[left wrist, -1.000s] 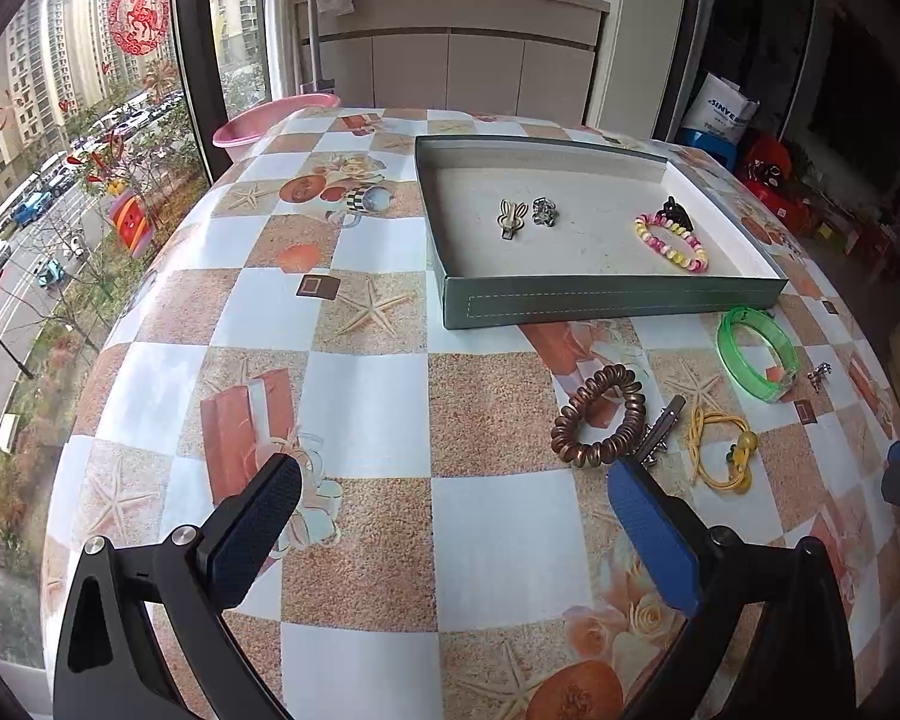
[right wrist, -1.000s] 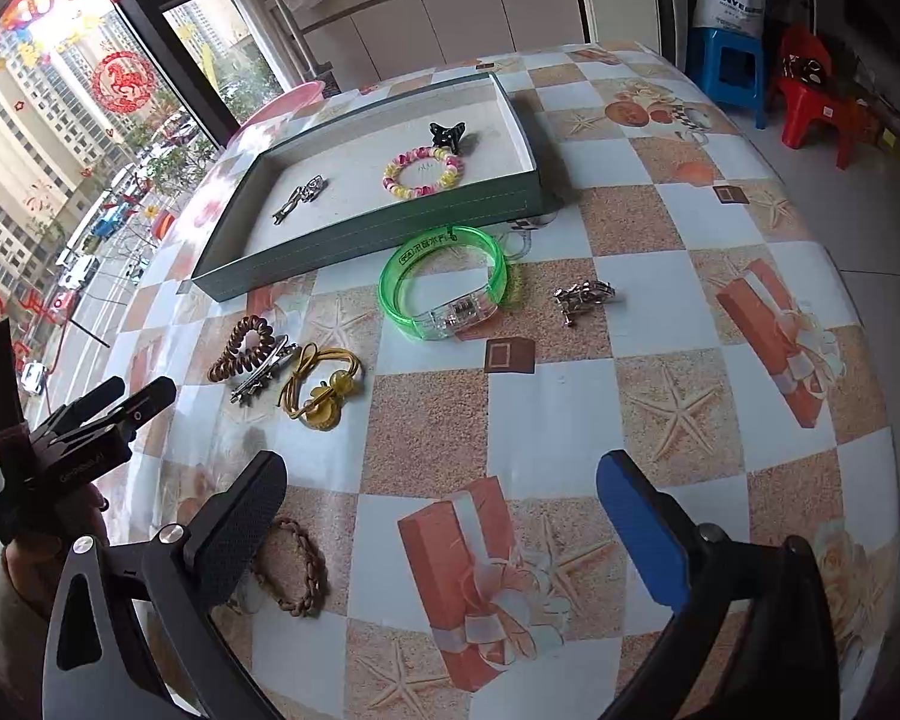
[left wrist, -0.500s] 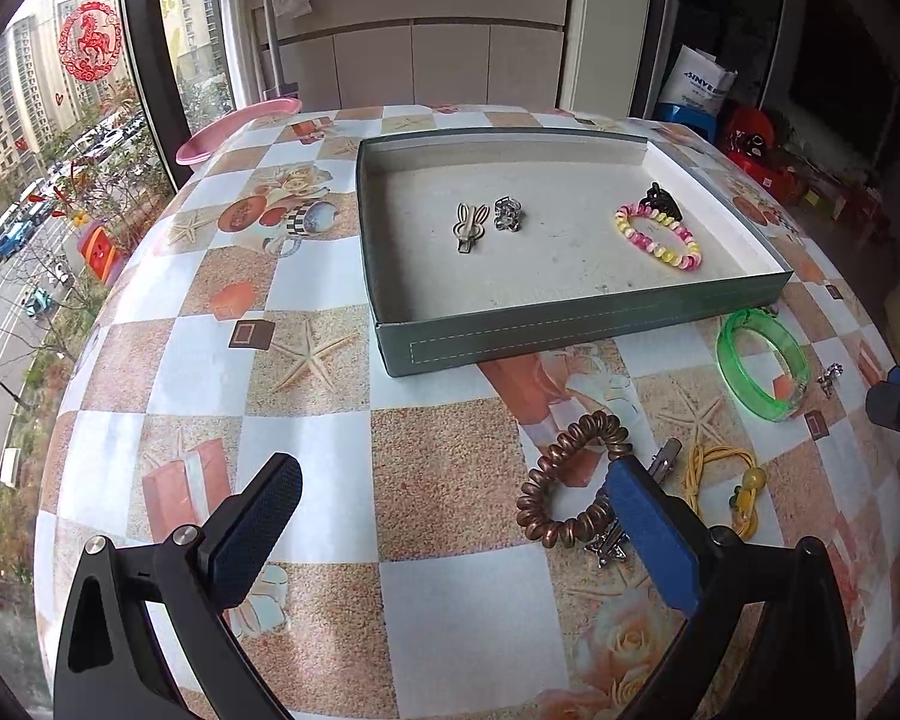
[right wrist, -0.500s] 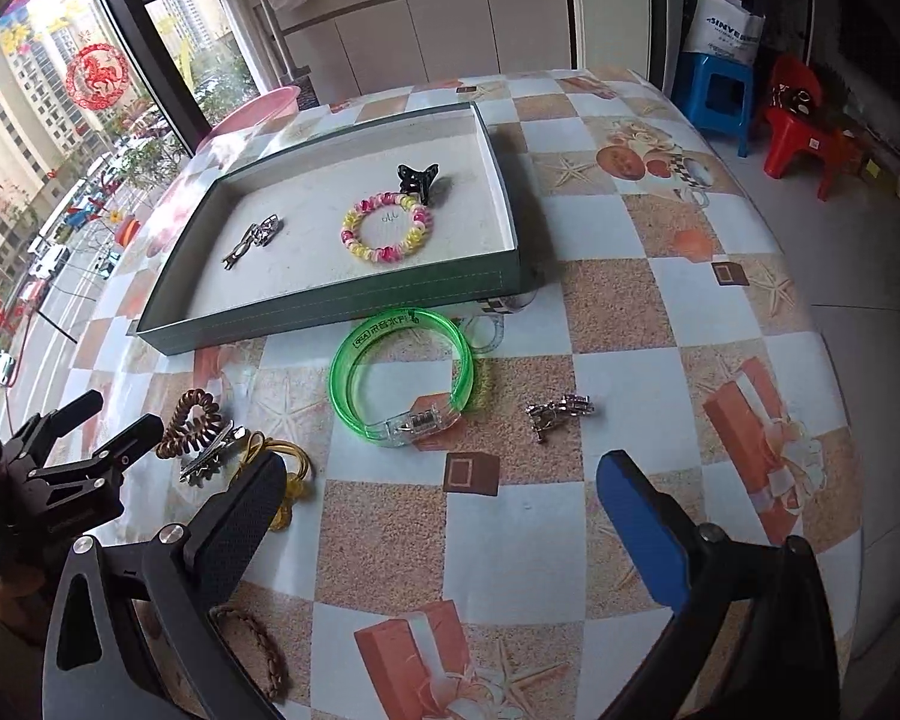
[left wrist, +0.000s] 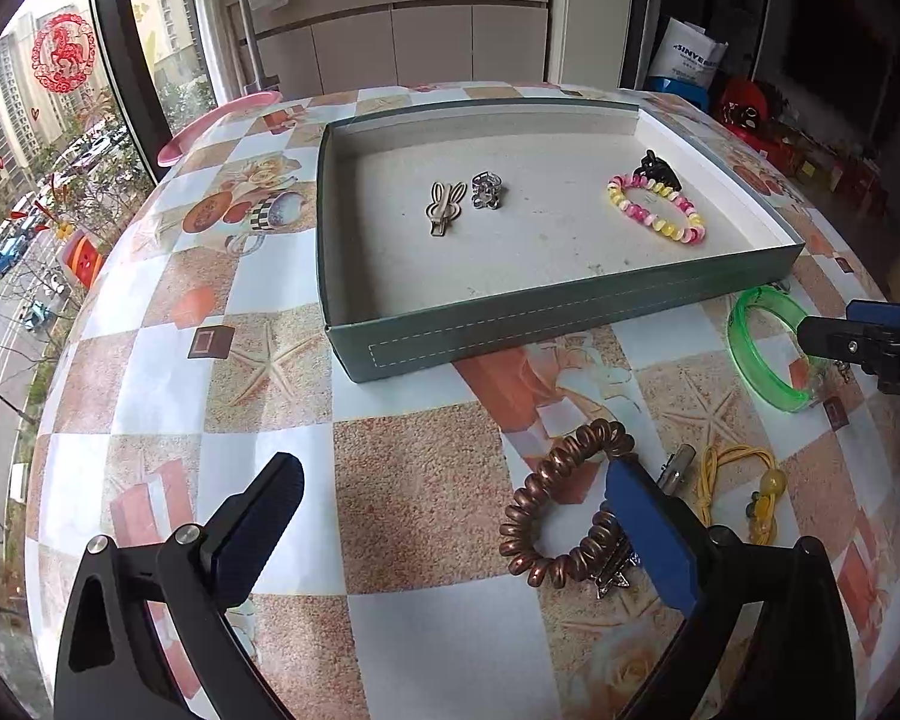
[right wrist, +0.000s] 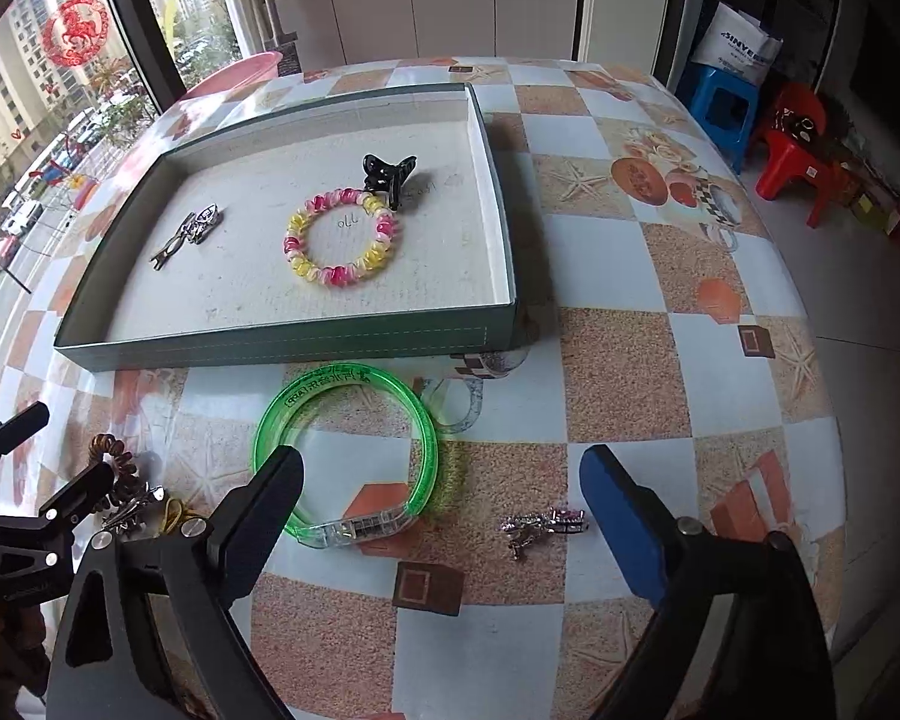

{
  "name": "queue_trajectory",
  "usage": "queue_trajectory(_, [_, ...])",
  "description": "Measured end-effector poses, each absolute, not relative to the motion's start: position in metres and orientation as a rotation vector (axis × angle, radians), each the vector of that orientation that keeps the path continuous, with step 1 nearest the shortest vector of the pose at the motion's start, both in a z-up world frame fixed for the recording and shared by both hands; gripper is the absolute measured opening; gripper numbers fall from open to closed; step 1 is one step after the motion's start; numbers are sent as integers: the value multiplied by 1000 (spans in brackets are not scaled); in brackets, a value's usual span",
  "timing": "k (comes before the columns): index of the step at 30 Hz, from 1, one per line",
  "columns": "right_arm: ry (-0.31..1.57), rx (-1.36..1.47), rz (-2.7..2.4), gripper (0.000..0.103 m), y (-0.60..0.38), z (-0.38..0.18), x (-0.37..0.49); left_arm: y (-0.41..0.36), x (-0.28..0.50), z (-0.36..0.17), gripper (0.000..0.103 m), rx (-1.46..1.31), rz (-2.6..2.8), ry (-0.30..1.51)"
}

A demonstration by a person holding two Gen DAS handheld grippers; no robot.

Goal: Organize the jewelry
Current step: 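Grasp and lift the brown coil hair tie with the left tool while the right tool grasps the green bangle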

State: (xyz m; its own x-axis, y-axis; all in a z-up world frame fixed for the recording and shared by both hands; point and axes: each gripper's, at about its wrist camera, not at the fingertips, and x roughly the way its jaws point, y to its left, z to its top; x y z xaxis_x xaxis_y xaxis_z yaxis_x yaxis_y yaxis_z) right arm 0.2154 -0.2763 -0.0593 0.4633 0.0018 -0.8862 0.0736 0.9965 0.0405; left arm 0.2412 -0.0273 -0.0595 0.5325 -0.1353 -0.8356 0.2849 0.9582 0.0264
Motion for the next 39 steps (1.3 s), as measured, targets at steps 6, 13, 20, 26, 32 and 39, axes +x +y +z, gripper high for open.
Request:
queue_trajectory(6, [1123, 38, -49, 73, -270, -75, 226, -32, 242, -64, 93, 193, -262, 992])
queue_trajectory(13, [1100, -68, -15, 70, -250, -75, 223, -44, 230, -62, 71, 239, -294, 969])
queue_trajectory(20, [1098, -90, 25, 40, -236, -72, 215, -53, 220, -59, 32, 261, -335, 973])
queue_trajectory(26, [1095, -88, 30, 9, -231, -71, 212, -49, 215, -56, 24, 231, -345, 965])
queue_trajectory(32, [1068, -43, 16, 7, -238, -67, 203, -38, 212, -45, 24, 162, -352, 948])
queue_trajectory(39, [1035, 26, 28, 7, -251, -52, 188, -32, 205, -20, 24, 129, -373, 904])
